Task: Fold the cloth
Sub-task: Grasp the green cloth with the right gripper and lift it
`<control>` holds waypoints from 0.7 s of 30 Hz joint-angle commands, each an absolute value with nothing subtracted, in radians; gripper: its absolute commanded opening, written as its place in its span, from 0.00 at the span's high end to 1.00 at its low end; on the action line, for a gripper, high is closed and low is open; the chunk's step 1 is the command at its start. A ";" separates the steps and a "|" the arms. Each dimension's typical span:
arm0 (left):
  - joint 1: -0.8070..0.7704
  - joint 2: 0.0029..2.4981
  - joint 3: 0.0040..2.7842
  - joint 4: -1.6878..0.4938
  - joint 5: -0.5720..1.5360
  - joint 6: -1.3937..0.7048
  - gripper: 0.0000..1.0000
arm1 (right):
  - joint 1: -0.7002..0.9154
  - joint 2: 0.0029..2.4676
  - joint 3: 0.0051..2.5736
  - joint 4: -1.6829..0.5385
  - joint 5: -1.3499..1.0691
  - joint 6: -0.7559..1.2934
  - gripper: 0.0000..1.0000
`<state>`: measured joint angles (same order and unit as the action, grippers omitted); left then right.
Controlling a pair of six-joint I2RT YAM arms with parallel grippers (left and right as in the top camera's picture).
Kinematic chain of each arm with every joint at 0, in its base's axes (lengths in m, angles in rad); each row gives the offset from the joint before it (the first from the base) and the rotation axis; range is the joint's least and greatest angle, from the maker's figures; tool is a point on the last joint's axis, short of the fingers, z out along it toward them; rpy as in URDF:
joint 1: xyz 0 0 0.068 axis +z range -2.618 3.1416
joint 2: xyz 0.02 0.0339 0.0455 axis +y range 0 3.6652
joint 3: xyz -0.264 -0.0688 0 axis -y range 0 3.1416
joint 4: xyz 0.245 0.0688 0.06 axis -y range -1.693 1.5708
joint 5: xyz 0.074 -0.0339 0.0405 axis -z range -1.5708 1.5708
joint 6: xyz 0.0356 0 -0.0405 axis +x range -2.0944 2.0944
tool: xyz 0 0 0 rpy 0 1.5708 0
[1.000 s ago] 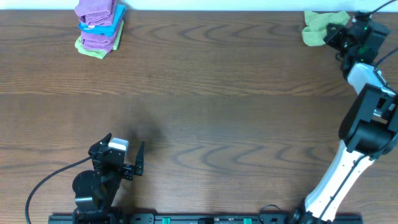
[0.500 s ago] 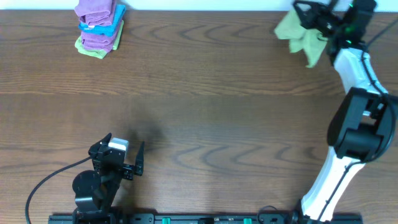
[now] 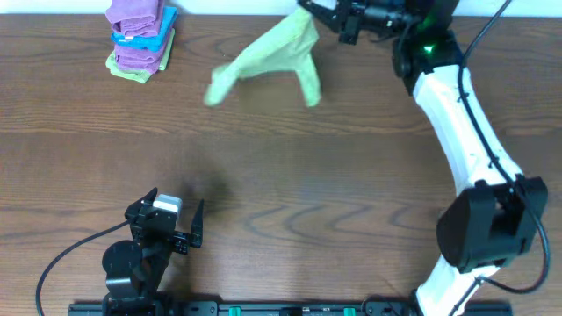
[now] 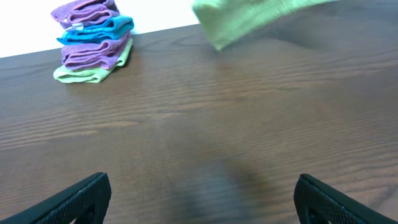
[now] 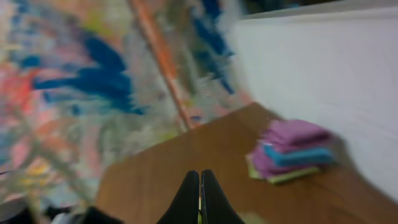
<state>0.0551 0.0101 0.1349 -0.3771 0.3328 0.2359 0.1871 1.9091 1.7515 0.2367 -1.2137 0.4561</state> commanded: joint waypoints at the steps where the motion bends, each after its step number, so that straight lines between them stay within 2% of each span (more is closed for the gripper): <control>1: 0.052 0.004 0.113 -0.380 0.331 0.232 0.05 | 0.183 1.881 1.772 0.236 -1.290 0.479 0.99; 7: 0.052 0.004 0.113 -0.380 0.331 0.232 0.05 | 0.123 1.883 1.772 0.049 -1.223 0.474 0.99; 21: 0.052 0.004 0.113 -0.380 0.331 0.232 0.05 | 0.151 1.878 1.772 0.029 -1.167 0.403 0.99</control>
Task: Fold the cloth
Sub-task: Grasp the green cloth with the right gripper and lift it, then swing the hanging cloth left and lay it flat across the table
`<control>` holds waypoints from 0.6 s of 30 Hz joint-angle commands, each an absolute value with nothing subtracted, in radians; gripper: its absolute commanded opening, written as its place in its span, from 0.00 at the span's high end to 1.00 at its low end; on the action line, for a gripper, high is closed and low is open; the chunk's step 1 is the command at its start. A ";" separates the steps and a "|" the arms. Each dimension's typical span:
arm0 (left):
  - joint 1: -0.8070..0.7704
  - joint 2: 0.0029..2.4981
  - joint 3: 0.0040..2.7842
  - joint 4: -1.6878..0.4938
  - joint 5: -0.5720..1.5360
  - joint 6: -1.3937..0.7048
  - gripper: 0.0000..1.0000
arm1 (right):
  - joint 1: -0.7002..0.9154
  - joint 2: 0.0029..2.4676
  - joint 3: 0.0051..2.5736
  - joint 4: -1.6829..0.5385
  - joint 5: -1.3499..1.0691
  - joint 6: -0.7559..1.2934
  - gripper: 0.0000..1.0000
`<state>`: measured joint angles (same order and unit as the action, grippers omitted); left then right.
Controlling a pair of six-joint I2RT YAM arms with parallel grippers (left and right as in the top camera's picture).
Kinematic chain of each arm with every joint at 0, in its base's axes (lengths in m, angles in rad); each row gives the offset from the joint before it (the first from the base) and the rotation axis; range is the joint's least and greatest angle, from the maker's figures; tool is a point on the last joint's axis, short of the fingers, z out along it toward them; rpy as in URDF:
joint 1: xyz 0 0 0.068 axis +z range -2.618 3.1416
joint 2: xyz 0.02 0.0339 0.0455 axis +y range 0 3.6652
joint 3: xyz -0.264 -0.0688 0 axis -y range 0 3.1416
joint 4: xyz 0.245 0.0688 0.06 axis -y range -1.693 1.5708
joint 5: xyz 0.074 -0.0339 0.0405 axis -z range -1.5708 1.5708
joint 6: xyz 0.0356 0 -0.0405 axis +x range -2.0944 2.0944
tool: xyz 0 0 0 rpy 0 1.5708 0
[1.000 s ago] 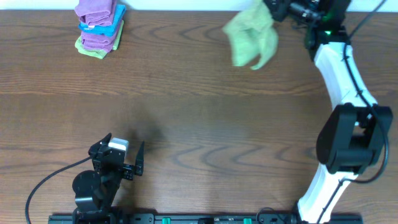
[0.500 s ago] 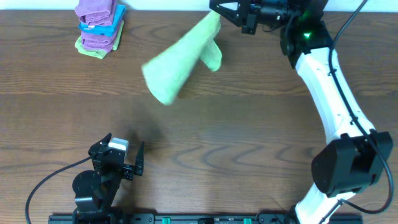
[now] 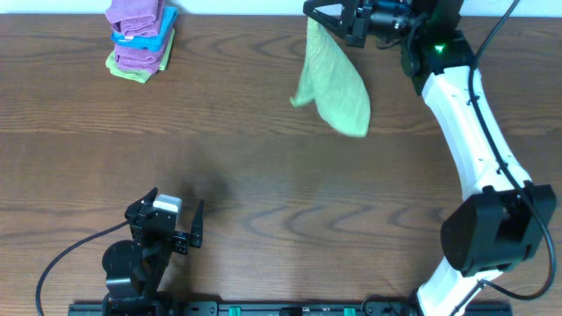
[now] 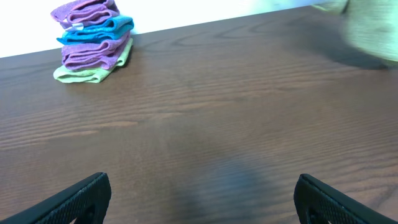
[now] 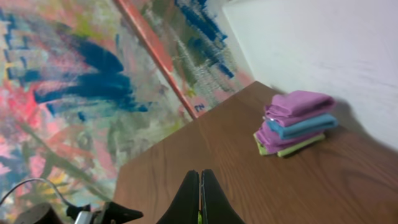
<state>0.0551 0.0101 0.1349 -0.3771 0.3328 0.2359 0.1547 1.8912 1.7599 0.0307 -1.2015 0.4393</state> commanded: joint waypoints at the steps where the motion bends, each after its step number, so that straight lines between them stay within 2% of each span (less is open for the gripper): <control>1: 0.052 0.004 0.113 -0.380 0.331 0.232 0.05 | 0.152 1.878 1.772 0.028 -1.167 0.403 0.99; 7: 0.052 0.004 0.113 -0.381 0.331 0.232 0.05 | 0.218 1.881 1.772 0.002 -1.149 0.371 0.99; 16: 0.052 0.004 0.113 -0.380 0.331 0.232 0.05 | 0.454 1.884 1.772 -0.241 -1.194 0.229 0.99; 17: 0.052 0.004 0.113 -0.380 0.331 0.232 0.05 | 0.468 1.884 1.772 -0.263 -1.194 0.207 0.80; 18: 0.052 0.004 0.113 -0.380 0.331 0.232 0.05 | 0.476 1.884 1.772 -0.281 -1.193 0.190 0.46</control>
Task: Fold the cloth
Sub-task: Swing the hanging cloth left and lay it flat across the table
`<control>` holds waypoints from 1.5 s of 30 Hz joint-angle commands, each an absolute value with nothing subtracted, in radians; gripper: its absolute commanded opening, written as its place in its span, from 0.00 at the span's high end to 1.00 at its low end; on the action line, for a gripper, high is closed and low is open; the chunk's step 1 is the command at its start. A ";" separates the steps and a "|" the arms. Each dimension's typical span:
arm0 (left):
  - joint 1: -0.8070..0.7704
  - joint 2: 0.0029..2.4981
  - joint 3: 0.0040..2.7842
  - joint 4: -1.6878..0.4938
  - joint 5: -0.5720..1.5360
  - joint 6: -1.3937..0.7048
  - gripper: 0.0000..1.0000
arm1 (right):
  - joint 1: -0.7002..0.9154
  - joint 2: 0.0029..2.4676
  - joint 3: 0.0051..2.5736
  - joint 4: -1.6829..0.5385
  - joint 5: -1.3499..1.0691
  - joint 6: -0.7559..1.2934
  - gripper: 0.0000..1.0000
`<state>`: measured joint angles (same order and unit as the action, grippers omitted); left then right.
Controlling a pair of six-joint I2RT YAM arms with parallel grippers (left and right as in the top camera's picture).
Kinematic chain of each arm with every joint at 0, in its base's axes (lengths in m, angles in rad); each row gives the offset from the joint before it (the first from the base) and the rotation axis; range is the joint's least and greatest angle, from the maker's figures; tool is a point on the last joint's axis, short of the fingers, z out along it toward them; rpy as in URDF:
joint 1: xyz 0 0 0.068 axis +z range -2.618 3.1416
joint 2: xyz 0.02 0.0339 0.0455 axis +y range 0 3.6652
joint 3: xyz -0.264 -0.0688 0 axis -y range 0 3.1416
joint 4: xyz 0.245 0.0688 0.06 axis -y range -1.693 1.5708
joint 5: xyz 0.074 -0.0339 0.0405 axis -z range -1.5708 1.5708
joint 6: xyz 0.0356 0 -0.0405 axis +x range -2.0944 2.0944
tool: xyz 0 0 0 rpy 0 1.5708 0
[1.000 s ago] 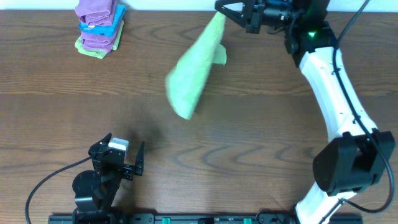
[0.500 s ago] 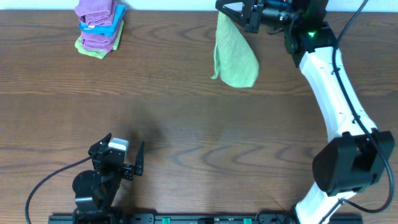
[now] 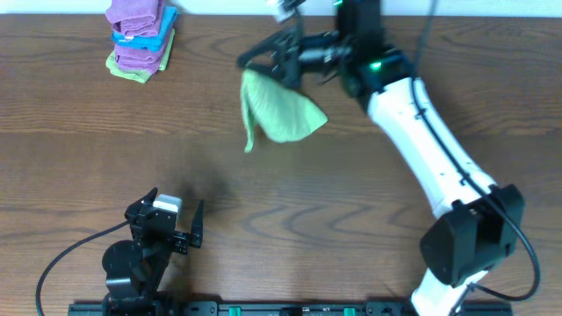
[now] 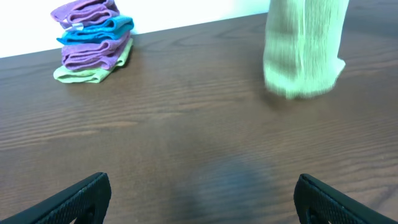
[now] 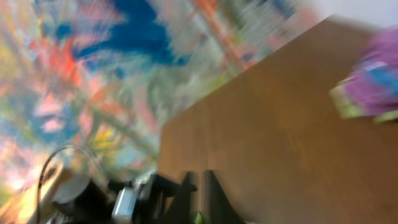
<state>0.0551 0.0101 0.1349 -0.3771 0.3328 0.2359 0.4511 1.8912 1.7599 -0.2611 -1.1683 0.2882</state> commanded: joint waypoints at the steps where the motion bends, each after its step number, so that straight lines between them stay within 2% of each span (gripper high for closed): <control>1: 0.052 0.004 0.113 -0.380 0.331 0.232 0.05 | 0.476 1.884 1.772 -0.290 -1.193 0.177 0.13; 2: 0.052 0.004 0.113 -0.380 0.331 0.232 0.05 | 0.470 1.884 1.772 -0.293 -1.193 0.175 0.01; 12: 0.052 0.004 0.113 -0.380 0.331 0.232 0.05 | 0.297 1.884 1.771 -0.382 -1.192 0.124 0.01; 14: 0.052 0.004 0.113 -0.380 0.331 0.232 0.05 | 0.268 1.884 1.771 -0.514 -1.100 -0.015 0.01; 16: 0.052 0.004 0.113 -0.380 0.331 0.232 0.05 | 0.253 1.884 1.771 -0.675 -0.900 -0.088 0.01; 19: 0.052 0.004 0.113 -0.380 0.331 0.232 0.05 | 0.247 1.898 1.771 -0.847 -0.664 -0.141 0.07; 21: 0.052 0.004 0.113 -0.380 0.331 0.232 0.05 | 0.257 1.917 1.771 -0.910 -0.612 -0.185 0.08; 23: 0.052 0.004 0.113 -0.380 0.331 0.232 0.05 | 0.265 1.942 1.770 -0.928 -0.579 -0.192 0.15; 26: 0.052 0.004 0.113 -0.380 0.331 0.232 0.05 | 0.272 2.009 1.770 -0.929 -0.525 -0.177 0.18; 28: 0.052 0.004 0.113 -0.380 0.331 0.232 0.05 | 0.273 2.062 1.770 -0.931 -0.520 -0.156 0.18; 33: 0.052 0.004 0.113 -0.380 0.331 0.232 0.05 | 0.285 2.170 1.770 -0.931 -0.519 -0.143 0.27; 45: 0.052 0.004 0.113 -0.380 0.331 0.232 0.05 | 0.289 2.267 1.770 -0.874 -0.479 -0.143 0.32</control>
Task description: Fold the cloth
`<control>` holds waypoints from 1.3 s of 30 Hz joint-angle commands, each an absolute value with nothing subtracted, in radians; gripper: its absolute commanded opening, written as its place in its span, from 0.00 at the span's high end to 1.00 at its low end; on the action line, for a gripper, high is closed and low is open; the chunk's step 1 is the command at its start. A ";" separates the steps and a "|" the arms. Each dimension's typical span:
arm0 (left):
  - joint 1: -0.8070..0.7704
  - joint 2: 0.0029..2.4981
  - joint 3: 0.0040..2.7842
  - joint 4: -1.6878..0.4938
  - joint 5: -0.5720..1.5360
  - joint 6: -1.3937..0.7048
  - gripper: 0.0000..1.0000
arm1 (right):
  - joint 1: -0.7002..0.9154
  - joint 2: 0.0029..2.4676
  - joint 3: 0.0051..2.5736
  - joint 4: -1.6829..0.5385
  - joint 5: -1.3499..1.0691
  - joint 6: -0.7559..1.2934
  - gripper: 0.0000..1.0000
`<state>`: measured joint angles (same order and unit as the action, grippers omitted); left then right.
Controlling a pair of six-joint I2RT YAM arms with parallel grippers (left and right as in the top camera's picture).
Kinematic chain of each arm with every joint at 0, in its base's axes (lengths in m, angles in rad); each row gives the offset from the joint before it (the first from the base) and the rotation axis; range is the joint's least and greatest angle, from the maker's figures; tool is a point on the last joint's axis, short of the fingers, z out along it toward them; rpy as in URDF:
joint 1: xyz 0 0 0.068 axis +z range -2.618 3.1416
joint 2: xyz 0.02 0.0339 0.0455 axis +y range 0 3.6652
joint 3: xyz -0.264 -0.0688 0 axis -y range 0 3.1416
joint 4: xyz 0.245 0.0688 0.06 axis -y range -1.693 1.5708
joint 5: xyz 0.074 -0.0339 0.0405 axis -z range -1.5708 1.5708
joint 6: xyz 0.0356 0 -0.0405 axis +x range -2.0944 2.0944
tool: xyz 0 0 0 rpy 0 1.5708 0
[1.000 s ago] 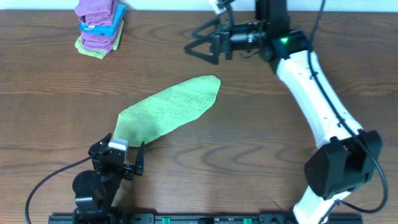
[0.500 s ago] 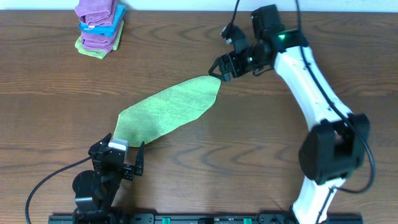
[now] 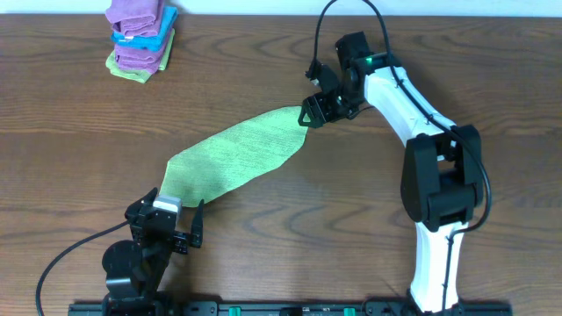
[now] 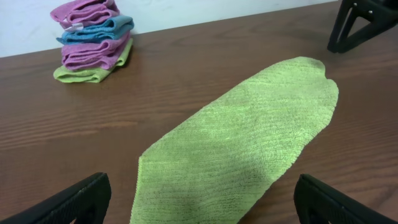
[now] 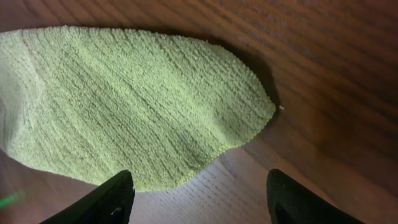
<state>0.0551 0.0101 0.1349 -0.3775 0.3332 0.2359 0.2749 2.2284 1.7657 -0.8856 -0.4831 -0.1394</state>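
Note:
The light green cloth (image 3: 235, 154) lies flat on the table as a long diagonal strip, from near my left gripper up to my right gripper. My right gripper (image 3: 318, 112) hovers open just past the cloth's upper right end (image 5: 143, 99), nothing between its fingers (image 5: 112, 199). My left gripper (image 3: 169, 230) rests open at the front left, the cloth's lower end (image 4: 236, 155) lying just ahead of its fingers (image 4: 74, 202).
A stack of folded purple, blue and green cloths (image 3: 139, 39) sits at the table's back left corner, also in the left wrist view (image 4: 93, 50). Bare brown wood (image 3: 395, 219) surrounds the strip.
The cloth hung from my shut right gripper above the table's middle back. Now it lies spread out flat and the right gripper is open, low beside its upper right end.
My right gripper held the green cloth in the air at the back of the table, hanging bunched, then straight down, then further left over the middle. Now the cloth is laid out diagonally and released. The left arm stayed still throughout.

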 commanded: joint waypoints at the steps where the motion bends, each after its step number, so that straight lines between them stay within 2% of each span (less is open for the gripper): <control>1: 0.052 0.004 0.113 -0.380 0.331 0.232 0.05 | 0.289 2.275 1.770 -0.871 -0.480 -0.142 0.32; 21: 0.052 0.004 0.113 -0.380 0.331 0.232 0.05 | 0.290 2.328 1.770 -0.792 -0.513 -0.120 0.37; 30: 0.052 0.004 0.113 -0.380 0.331 0.232 0.05 | 0.292 2.342 1.770 -0.770 -0.532 -0.101 0.45; 32: 0.052 0.004 0.113 -0.380 0.331 0.232 0.05 | 0.295 2.344 1.770 -0.767 -0.531 -0.101 0.52; 34: 0.052 0.004 0.113 -0.380 0.331 0.232 0.05 | 0.296 2.344 1.770 -0.758 -0.531 -0.091 0.78; 35: 0.052 0.004 0.113 -0.380 0.331 0.232 0.05 | 0.296 2.344 1.770 -0.752 -0.531 -0.078 0.85; 36: 0.052 0.004 0.113 -0.380 0.331 0.232 0.05 | 0.296 2.344 1.770 -0.746 -0.531 -0.066 0.96; 39: 0.052 0.004 0.113 -0.380 0.331 0.232 0.05 | 0.296 2.344 1.773 -0.740 -0.532 -0.049 0.99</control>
<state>0.0551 0.0101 0.1349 -0.3771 0.3328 0.2359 0.2867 2.3184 1.7657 -0.7437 -0.5140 -0.0769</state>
